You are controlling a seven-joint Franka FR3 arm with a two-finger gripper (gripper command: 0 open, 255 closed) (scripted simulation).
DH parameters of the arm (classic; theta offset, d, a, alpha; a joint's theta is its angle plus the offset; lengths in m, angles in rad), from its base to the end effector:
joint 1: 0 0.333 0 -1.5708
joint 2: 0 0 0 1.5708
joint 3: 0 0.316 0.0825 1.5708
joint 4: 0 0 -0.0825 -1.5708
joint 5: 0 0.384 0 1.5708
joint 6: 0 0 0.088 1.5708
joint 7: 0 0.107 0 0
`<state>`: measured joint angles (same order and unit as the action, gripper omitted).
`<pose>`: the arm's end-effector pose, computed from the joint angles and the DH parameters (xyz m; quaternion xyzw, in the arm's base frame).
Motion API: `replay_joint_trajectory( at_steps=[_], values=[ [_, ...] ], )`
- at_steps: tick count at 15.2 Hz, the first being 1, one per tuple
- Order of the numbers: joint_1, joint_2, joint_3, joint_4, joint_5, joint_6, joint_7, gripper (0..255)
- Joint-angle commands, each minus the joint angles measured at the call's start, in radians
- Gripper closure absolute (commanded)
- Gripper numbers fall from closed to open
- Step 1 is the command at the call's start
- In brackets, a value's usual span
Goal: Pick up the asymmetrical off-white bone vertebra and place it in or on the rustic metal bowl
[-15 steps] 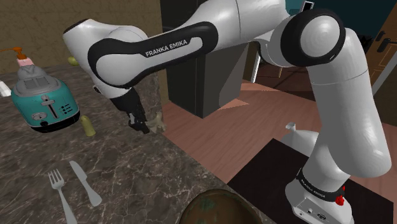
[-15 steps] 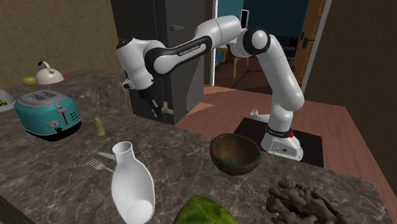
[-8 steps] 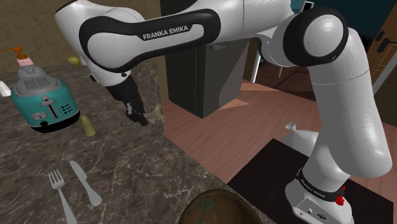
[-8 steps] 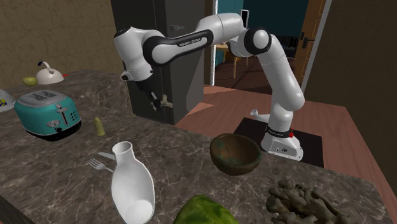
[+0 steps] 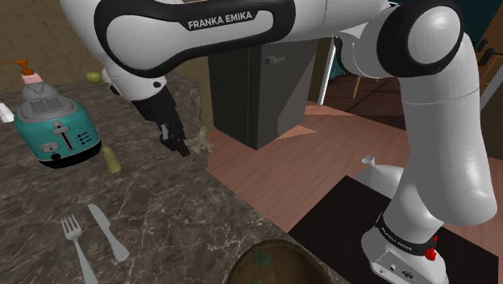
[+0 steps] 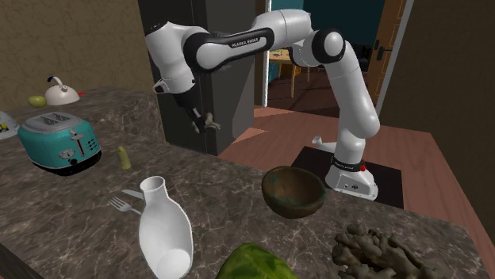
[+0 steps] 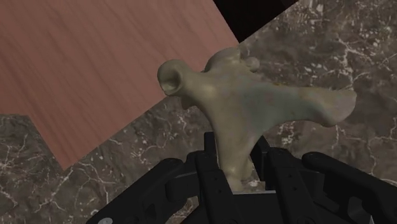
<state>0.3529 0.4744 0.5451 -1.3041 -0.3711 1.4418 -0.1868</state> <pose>0.4908 0.4353 0.4808 0.8505 0.5042 -0.1051 0.1069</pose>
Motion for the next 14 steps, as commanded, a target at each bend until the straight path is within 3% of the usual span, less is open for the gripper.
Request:
replay_joint_trajectory(
  at_steps=[1, 7, 14],
  values=[
    [-0.008, -0.057, 0.017, -0.090, 0.027, 0.031, 0.029, 255],
    [-0.011, -0.221, 0.069, -0.319, 0.119, 0.103, 0.108, 255],
    [0.020, -0.375, 0.129, -0.504, 0.228, 0.152, 0.195, 255]
  ],
)
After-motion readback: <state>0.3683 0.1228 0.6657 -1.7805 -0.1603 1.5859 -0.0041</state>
